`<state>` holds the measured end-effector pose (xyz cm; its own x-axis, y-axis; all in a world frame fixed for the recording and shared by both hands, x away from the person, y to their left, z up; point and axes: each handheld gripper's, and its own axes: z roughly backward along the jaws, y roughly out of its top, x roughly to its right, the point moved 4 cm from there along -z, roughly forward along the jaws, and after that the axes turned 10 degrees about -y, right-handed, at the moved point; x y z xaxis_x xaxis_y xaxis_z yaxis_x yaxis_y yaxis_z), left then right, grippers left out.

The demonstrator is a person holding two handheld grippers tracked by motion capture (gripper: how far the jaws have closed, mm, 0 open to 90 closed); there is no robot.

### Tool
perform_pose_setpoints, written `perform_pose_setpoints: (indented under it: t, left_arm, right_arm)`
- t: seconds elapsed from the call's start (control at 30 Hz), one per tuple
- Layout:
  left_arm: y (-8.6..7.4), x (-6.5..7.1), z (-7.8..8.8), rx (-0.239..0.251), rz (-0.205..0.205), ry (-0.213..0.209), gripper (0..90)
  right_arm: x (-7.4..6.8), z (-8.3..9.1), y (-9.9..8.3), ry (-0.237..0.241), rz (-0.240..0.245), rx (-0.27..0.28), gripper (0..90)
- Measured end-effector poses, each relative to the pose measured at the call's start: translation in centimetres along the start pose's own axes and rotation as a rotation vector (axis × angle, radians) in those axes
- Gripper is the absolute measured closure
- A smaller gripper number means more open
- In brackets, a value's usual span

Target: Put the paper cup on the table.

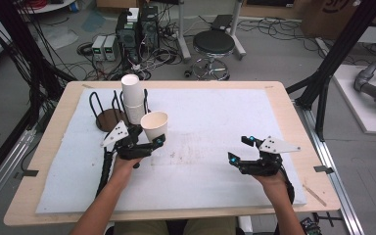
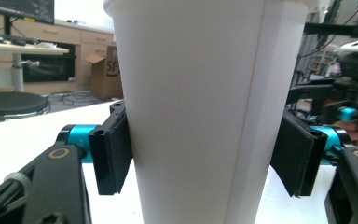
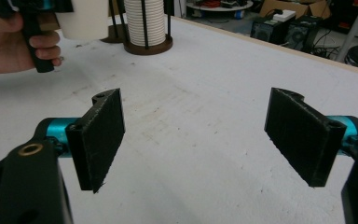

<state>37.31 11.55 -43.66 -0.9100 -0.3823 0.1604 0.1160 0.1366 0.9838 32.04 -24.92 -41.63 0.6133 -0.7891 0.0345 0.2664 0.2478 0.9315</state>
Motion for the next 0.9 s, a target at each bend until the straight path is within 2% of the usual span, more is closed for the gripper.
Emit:
perform_pose_setpoints:
  t: [0.33,0.6,0.77,0.8,0.9]
  left_arm:
    - [-1.6,-1.0,-2.7,-0.055,0.022,0.024,30.8]
    - [-1.9,-1.2,-4.3,-0.088,0.030,0.027,31.1]
    - [-2.6,-1.4,-4.9,-0.160,0.039,0.053,31.4]
    - [-2.7,-1.5,-5.1,-0.193,0.040,0.071,31.5]
    - [-2.8,-1.6,-5.5,-0.246,0.038,0.117,31.6]
  right_arm:
    - [0.0,0.0,0.2,0.010,-0.004,0.010,20.4]
    - [0.1,0.3,0.4,0.005,0.000,0.029,20.4]
    - [0.1,0.6,0.4,0.005,-0.008,0.031,20.4]
    - [0.2,0.6,0.5,0.002,-0.004,0.035,20.4]
    - [0.2,0.8,0.6,0.000,-0.010,0.042,20.4]
